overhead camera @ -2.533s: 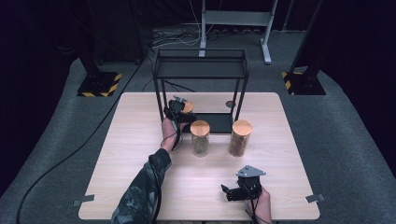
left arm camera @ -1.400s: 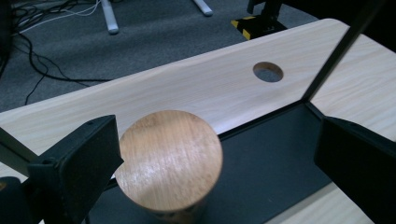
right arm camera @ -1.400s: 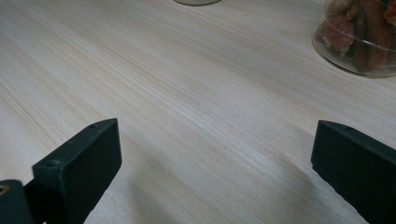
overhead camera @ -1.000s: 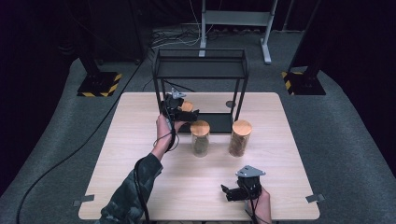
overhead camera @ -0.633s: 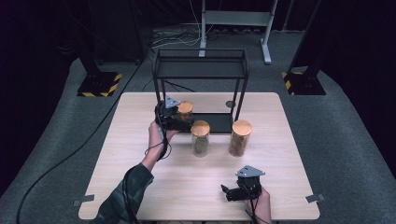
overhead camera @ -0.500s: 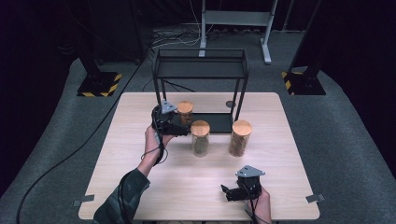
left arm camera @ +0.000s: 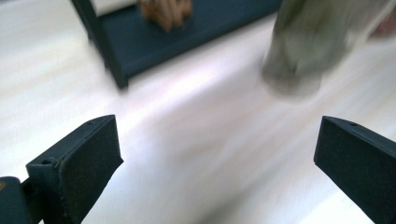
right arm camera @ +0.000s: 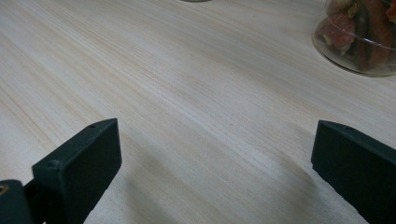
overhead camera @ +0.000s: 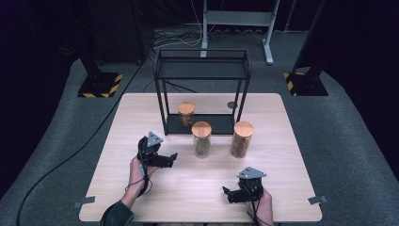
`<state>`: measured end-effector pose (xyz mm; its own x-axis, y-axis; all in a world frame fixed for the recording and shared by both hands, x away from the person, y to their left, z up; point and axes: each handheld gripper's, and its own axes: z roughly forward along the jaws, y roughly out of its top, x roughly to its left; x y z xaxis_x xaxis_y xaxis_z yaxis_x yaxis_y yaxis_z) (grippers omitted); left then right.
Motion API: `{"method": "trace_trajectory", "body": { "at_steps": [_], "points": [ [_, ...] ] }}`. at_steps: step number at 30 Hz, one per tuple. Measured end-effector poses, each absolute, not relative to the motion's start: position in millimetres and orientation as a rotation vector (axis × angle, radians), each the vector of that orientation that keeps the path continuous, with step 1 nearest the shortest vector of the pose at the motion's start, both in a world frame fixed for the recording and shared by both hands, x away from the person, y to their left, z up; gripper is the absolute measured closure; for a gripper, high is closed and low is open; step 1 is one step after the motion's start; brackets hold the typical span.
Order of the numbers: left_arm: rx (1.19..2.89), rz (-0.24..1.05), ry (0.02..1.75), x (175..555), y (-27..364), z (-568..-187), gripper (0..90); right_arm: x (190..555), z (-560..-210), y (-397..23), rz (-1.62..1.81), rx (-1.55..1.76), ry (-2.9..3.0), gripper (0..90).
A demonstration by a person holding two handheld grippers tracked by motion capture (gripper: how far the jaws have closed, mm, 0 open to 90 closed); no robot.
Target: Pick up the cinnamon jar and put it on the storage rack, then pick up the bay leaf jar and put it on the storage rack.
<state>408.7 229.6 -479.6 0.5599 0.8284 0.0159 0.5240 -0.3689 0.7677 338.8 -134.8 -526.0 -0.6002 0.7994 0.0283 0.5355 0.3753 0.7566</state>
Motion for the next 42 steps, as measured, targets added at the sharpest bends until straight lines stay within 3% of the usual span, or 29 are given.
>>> {"method": "trace_trajectory", "body": {
  "at_steps": [16, 42],
  "points": [
    [2.034, 0.521, 1.203, 355, 280, -528, 0.2, 339, -527, -133, 1.047, 1.156, 2.311, 0.8],
    [2.056, 0.531, 1.271, 354, 283, -530, 0.1, 336, -527, -128, 0.978, 1.156, 2.255, 0.0]
  ]
}}
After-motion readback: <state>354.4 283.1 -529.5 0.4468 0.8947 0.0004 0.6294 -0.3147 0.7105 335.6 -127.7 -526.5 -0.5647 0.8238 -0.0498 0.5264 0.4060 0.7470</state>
